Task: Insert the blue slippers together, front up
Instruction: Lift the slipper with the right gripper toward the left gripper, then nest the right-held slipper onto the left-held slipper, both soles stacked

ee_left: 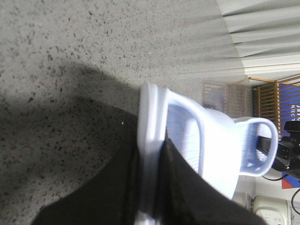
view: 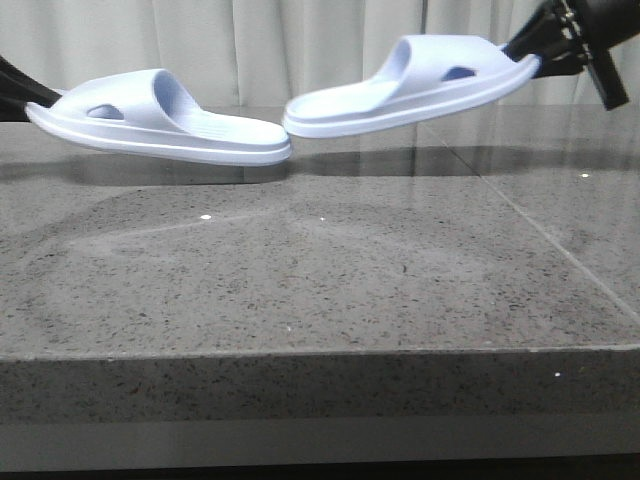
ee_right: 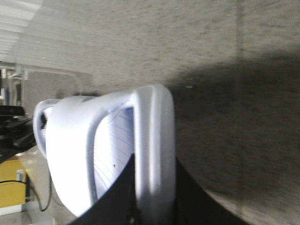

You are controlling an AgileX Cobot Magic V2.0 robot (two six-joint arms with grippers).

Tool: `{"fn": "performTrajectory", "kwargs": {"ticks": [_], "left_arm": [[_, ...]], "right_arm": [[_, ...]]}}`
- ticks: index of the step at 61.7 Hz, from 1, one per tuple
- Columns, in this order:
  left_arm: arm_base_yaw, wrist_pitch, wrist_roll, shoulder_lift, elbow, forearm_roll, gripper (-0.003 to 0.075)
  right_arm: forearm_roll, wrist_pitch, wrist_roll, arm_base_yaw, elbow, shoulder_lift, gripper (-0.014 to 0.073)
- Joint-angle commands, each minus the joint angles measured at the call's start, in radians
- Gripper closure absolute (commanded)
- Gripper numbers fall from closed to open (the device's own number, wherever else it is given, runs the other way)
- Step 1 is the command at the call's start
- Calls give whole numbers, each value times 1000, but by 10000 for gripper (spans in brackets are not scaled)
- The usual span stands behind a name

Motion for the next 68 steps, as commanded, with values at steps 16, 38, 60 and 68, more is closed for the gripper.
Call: {"fn": "performTrajectory", "kwargs": {"ticks": [16,38,60,68], "left_arm": [[-44,91,-9,-64,-22,-111,741],[-127,91,-9,-64,-22,-292,741],[-211,47,-9,-64,-22,-303,741],[-243,28,-9,-64,-22,-329,741]], "right_arm": [[130,-55,-18,91,-33,-31,703],[180,-99,-17,160,-33,-14,703],[261,-101,-17,211,-33,-14,703],[259,-90,-17,211,-33,-14,703]]}}
